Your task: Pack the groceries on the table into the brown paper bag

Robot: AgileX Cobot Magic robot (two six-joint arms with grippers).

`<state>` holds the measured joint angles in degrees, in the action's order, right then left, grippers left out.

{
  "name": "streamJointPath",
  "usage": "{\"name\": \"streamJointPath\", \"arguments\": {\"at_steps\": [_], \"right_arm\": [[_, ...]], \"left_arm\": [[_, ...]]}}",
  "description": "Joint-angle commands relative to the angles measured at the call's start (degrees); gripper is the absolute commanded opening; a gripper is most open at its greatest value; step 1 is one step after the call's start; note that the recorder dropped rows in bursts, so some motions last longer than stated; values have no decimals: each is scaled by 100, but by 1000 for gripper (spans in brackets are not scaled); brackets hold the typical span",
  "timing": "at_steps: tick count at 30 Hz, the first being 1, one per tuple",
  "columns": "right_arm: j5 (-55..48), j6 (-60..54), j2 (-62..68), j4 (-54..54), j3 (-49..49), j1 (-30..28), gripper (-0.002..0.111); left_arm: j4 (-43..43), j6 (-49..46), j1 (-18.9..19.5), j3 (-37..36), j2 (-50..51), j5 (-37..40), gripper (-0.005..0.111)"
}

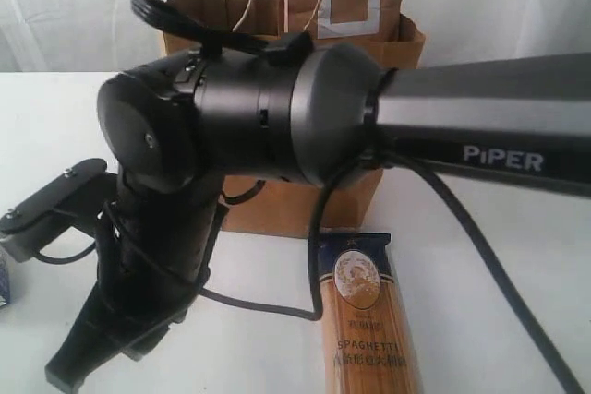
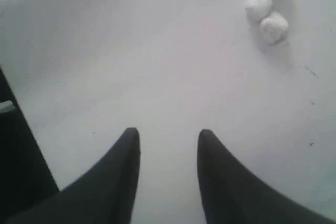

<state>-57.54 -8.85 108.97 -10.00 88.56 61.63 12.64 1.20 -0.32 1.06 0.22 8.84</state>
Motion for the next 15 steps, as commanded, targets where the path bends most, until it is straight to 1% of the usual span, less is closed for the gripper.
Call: {"name": "streamJointPath", "arguments": {"at_steps": [1,3,7,13,15], "right_arm": [[28,351,96,807,321,-16,35],[-86,607,231,1149,503,-54,35],[-228,604,547,1325,961,-54,35],[-190,607,1058,1267,1414,-121,35],[-243,626,1215,1032,1487,-209,38]], "left_arm": [[64,3,-32,-31,-22,-26,0],[64,3,-32,-31,-22,-26,0],[64,3,-32,-31,-22,-26,0],[64,3,-32,-31,-22,-26,0],[64,3,-32,-31,-22,-26,0]]}}
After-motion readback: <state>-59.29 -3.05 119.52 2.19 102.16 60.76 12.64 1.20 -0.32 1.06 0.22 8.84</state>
